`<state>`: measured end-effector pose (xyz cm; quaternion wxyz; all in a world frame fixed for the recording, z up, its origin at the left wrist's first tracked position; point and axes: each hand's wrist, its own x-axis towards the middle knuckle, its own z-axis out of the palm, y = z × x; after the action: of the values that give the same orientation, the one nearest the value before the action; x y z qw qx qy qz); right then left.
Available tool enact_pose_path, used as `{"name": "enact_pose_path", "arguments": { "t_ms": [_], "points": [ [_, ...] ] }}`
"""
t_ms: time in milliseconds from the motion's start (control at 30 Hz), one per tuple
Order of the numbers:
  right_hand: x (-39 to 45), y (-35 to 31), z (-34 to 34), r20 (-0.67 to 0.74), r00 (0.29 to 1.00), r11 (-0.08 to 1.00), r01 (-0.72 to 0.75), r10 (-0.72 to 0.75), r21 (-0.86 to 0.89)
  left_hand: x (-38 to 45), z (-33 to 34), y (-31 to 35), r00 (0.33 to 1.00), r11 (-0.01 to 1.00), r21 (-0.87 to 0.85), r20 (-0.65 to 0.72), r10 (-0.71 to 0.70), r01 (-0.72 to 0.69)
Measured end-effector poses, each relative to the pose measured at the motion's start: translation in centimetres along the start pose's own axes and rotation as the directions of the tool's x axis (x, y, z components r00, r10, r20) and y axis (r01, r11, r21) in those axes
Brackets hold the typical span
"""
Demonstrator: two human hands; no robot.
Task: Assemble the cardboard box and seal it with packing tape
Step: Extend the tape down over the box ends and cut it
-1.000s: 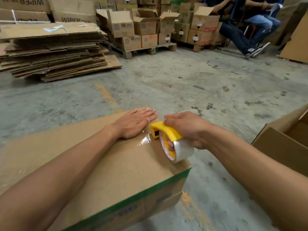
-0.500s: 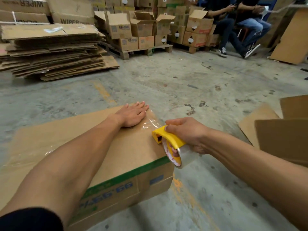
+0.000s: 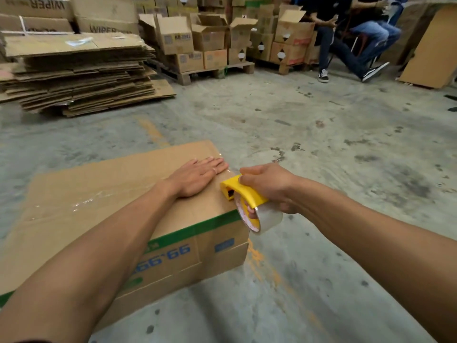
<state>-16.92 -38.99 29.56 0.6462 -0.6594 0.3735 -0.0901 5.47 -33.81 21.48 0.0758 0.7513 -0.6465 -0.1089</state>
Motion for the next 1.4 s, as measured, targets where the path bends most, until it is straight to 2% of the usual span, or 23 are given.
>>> {"name": "enact_pose_path", "arguments": {
  "t_ms": [167, 300, 467, 733, 867, 1133, 1200, 1233, 1267, 1333, 1367, 1400],
  "points": [
    [-3.2, 1.7, -1.4, -0.027, 0.999, 0.999, -0.028, 0.028, 0.028, 0.2, -0.3, -0.1, 0.999, 1.000, 0.005, 0.026, -0.025, 0.025],
    [-3.1, 2.8, -0.8, -0.064, 0.998, 0.996, -0.019, 0.025, 0.086, 0.2, -0.1, 1.0, 0.996, 0.995, 0.027, -0.013, -0.093, 0.093],
    [-1.8, 2.8, -0.1, -0.103, 0.994, 0.994, 0.055, -0.046, 0.095, -1.6, 1.2, 3.7, 0.988, 0.983, -0.100, -0.011, 0.156, -0.156],
    [-3.1, 3.2, -0.3, -0.080, 0.996, 0.995, 0.037, -0.030, 0.096, -1.3, 1.4, 2.8, 0.988, 0.981, -0.121, -0.019, 0.150, -0.151],
    [-4.6, 3.7, -1.3, -0.061, 0.997, 0.987, -0.041, 0.051, 0.154, -1.2, 1.4, 2.7, 0.990, 0.985, -0.106, -0.006, 0.139, -0.139],
    [-4.9, 3.7, -1.2, -0.057, 0.993, 0.983, -0.090, 0.100, 0.163, -1.4, 1.3, 3.1, 0.991, 0.986, -0.098, -0.006, 0.132, -0.132],
    [-3.9, 3.7, -1.4, -0.037, 0.988, 0.978, -0.141, 0.148, 0.152, -1.4, 1.3, 3.2, 0.991, 0.986, -0.094, -0.002, 0.136, -0.136],
    [-3.5, 4.0, -1.6, -0.009, 0.977, 0.966, -0.211, 0.215, 0.148, -1.3, 1.2, 3.3, 0.991, 0.986, -0.097, -0.002, 0.134, -0.133],
    [-3.1, 5.1, -1.7, 0.021, 0.955, 0.955, -0.295, 0.295, 0.034, -1.2, 1.2, 3.4, 0.992, 0.986, -0.104, -0.008, 0.129, -0.130],
    [-3.6, 8.7, -0.8, 0.026, 0.890, 0.829, -0.414, 0.456, -0.375, -1.4, 1.2, 3.5, 0.993, 0.985, -0.127, -0.019, 0.114, -0.115],
    [-3.7, 11.1, -0.2, -0.030, 0.863, 0.758, -0.460, 0.505, -0.462, -1.4, 1.4, 3.5, 0.994, 0.985, -0.132, -0.019, 0.111, -0.112],
    [-3.7, 12.9, 0.5, -0.040, 0.828, 0.720, -0.510, 0.560, -0.470, -1.4, 1.5, 3.5, 0.993, 0.986, -0.119, -0.024, 0.113, -0.115]
  ]
}}
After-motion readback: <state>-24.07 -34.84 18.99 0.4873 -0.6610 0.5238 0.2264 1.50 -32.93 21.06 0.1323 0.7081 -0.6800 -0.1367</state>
